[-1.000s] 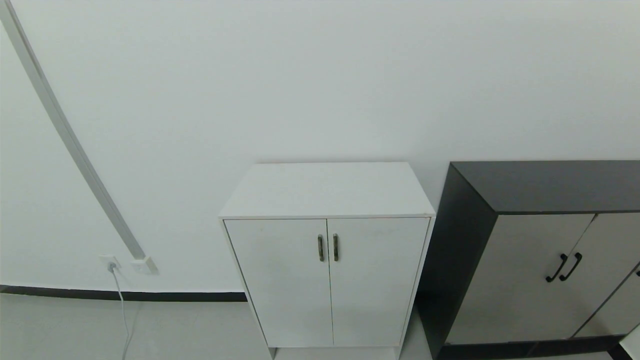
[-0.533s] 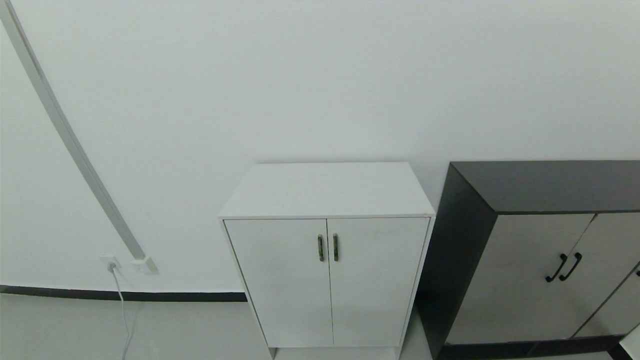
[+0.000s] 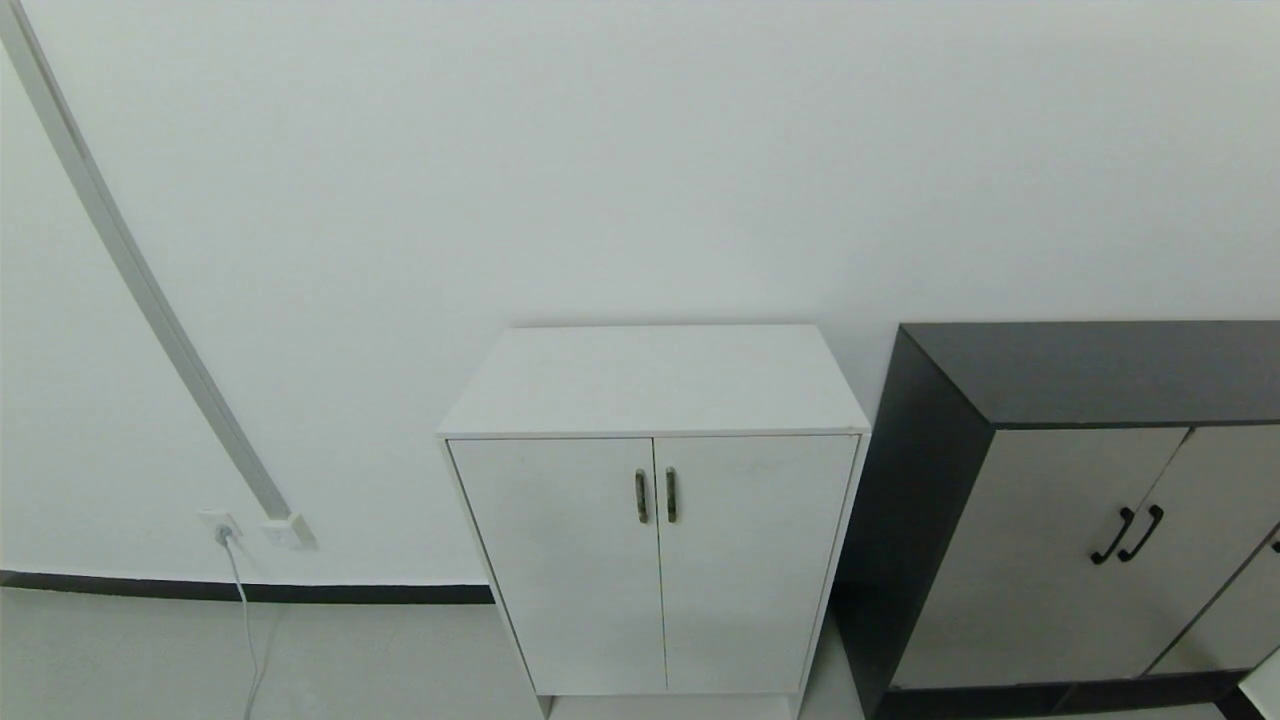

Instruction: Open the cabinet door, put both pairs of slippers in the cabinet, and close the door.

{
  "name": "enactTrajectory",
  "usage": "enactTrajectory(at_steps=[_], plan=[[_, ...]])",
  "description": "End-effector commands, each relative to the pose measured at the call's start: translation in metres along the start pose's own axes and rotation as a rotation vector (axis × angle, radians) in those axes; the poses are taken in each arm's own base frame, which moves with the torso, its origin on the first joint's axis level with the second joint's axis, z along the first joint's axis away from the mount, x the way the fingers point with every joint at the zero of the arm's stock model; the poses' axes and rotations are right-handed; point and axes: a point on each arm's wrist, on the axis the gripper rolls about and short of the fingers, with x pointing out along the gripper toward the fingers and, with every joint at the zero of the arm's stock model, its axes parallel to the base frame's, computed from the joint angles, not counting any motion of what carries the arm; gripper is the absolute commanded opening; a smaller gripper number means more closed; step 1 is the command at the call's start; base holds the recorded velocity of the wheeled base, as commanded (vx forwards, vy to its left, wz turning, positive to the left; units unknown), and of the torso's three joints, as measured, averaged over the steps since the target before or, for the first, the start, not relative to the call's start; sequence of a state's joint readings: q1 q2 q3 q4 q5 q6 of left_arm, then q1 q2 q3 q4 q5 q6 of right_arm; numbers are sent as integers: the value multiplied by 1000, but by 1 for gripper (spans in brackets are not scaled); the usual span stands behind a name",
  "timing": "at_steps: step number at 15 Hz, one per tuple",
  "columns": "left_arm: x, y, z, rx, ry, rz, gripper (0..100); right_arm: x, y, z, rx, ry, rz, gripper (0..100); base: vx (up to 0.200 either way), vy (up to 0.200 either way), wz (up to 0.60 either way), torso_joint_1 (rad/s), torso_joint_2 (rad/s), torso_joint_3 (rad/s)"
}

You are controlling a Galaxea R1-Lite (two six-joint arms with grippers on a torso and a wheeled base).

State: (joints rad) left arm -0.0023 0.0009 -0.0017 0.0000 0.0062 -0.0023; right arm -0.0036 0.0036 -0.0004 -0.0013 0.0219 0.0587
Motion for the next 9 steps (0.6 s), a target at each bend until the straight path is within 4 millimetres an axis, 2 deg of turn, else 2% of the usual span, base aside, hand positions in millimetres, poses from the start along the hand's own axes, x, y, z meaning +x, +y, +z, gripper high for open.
enactTrajectory(at_steps=[1,9], plan=[[0,0,0,-1,1,1,0,0,0,0,1,-2,-1,0,0,0,0,0,0,0],[0,0,0,-1,1,-1,0,0,0,0,-4,-2,-1,0,0,0,0,0,0,0]])
